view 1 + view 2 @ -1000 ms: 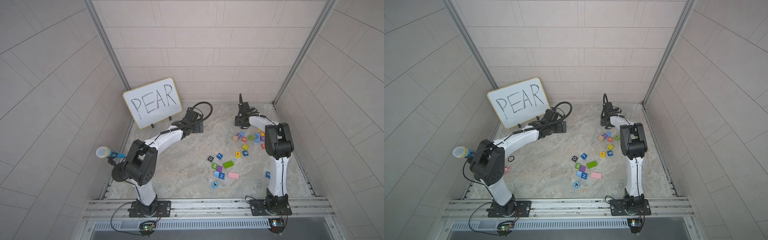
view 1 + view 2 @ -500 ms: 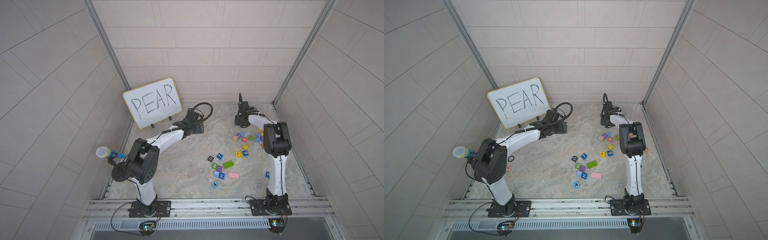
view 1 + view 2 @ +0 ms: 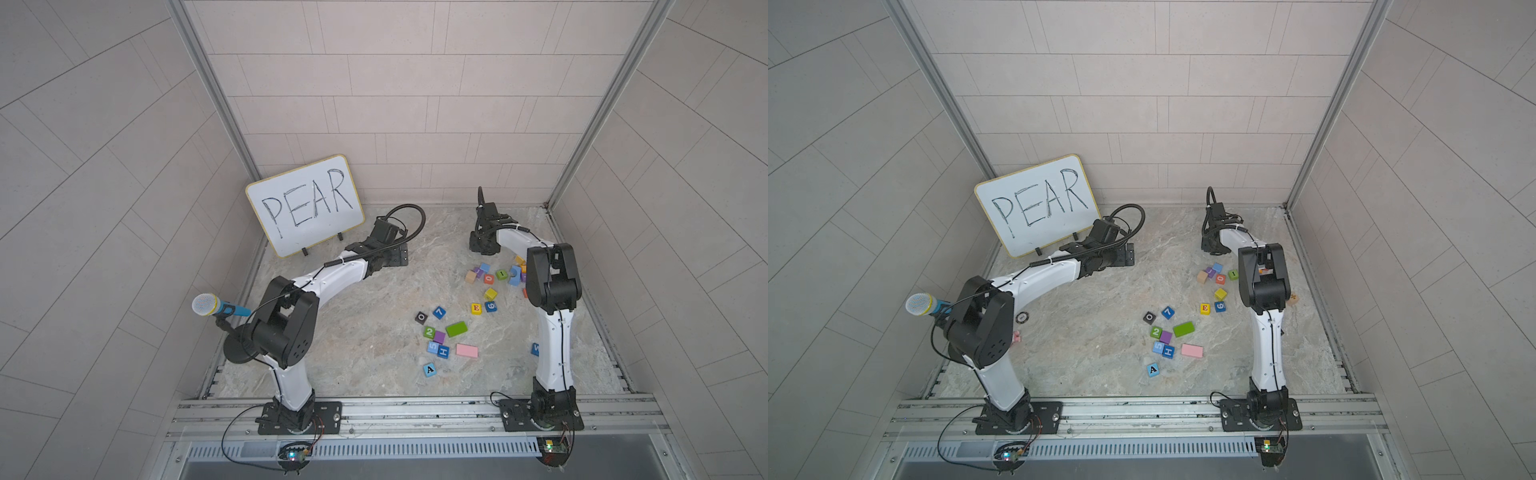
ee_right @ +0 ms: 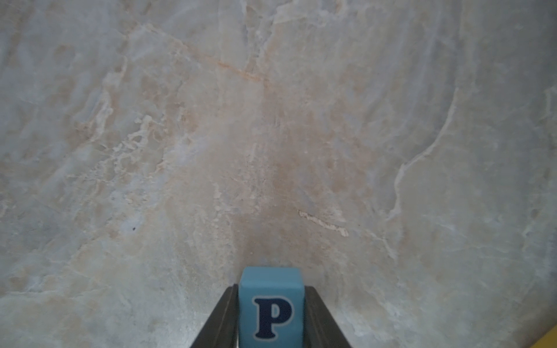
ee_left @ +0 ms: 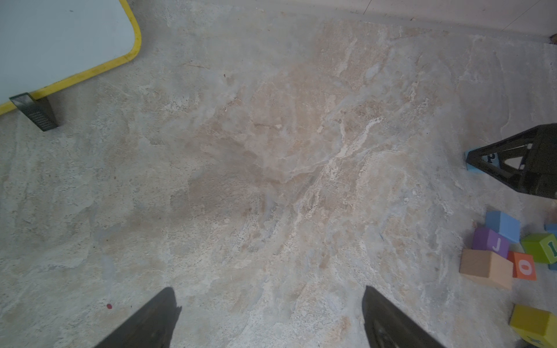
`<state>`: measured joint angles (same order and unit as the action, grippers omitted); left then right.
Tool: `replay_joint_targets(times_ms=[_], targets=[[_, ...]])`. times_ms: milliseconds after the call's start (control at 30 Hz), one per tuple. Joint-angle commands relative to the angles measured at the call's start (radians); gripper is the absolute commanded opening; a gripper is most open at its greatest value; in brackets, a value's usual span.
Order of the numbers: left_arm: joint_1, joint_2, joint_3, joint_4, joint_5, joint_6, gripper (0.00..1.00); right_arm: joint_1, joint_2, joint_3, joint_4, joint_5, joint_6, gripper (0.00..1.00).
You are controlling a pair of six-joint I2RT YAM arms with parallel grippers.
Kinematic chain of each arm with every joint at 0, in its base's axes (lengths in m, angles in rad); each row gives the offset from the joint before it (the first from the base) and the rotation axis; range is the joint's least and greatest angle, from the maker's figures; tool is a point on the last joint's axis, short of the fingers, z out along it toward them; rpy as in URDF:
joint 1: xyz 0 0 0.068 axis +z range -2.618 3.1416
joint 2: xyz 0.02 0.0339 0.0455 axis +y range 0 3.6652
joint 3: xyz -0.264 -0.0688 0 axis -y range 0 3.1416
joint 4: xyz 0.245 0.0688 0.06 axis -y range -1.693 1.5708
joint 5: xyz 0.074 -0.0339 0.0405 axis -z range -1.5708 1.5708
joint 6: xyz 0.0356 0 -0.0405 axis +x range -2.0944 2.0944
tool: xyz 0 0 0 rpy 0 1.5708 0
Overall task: Spell the uppercase word “pear” with letter blocks
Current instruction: Pick up the letter block from the center of the board.
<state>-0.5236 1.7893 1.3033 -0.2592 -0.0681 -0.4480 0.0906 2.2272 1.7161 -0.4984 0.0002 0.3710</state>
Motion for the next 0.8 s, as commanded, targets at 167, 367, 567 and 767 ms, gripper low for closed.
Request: replay_joint_targets(times_ms=[167,367,567,767], targets=[[0.004,-0.049,0.020,-0.037,-0.011,-0.007,1.00,0.007,-0.006,0.024,-0.066,0.036,0.030,0.33],[0.032,-0.111,0.003,-0.118,-0.020,-0.015,1.00,0.034,-0.023,0.049,-0.100,0.052,0.046,0.31],[0.113,-0.202,-0.026,-0.206,0.002,-0.036,1.00,0.110,-0.065,0.053,-0.115,0.079,0.090,0.30],[0.224,-0.296,-0.099,-0.237,0.034,-0.071,1.00,0.246,-0.074,0.110,-0.130,0.077,0.199,0.30]])
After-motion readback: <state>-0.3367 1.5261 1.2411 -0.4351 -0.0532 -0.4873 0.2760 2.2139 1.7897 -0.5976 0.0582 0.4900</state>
